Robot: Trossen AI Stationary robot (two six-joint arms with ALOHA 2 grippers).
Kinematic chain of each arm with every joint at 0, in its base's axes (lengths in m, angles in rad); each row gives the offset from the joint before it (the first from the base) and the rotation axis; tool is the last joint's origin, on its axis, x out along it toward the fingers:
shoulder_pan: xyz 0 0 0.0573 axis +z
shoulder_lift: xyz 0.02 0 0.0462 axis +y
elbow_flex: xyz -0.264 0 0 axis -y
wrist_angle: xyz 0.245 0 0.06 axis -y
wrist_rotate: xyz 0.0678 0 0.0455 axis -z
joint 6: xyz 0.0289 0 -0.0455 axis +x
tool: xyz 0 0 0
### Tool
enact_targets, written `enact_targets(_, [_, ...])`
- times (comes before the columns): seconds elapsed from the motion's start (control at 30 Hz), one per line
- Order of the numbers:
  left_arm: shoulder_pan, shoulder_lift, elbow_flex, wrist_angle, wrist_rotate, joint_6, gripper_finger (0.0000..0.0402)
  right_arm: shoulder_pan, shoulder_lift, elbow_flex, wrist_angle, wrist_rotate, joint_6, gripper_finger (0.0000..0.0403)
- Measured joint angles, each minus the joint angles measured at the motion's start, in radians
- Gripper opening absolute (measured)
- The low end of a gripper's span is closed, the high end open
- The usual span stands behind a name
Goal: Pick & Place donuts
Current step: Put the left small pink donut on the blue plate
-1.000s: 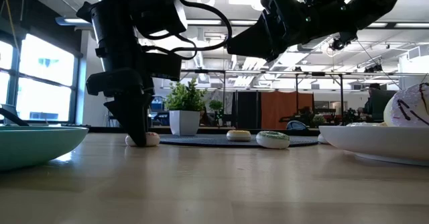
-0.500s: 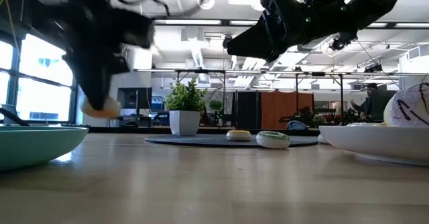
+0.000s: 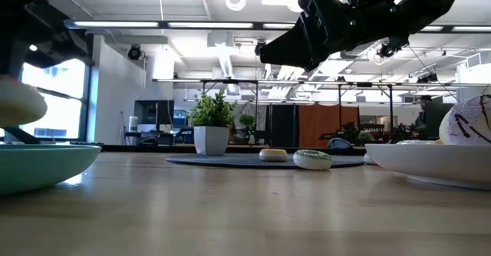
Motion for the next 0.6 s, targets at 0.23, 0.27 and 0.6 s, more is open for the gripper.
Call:
enact_targets(0.23, [-0.018, 0.078, 0.000, 0.072, 0.010, -0.002, 0.0014, 0.000, 0.000, 0.000, 0.000, 0.000, 0.000, 0.0181])
enact_targets(0.27, [-0.018, 0.080, 0.000, 0.071, 0.008, -0.002, 0.0014, 0.000, 0.000, 0.000, 0.000, 0.000, 0.000, 0.0181])
enact_targets(0.6, [-0.018, 0.097, 0.001, 0.090, 0.086, 0.000, 0.0015, 0.000, 0.000, 0.000, 0.000, 0.000, 0.000, 0.0181])
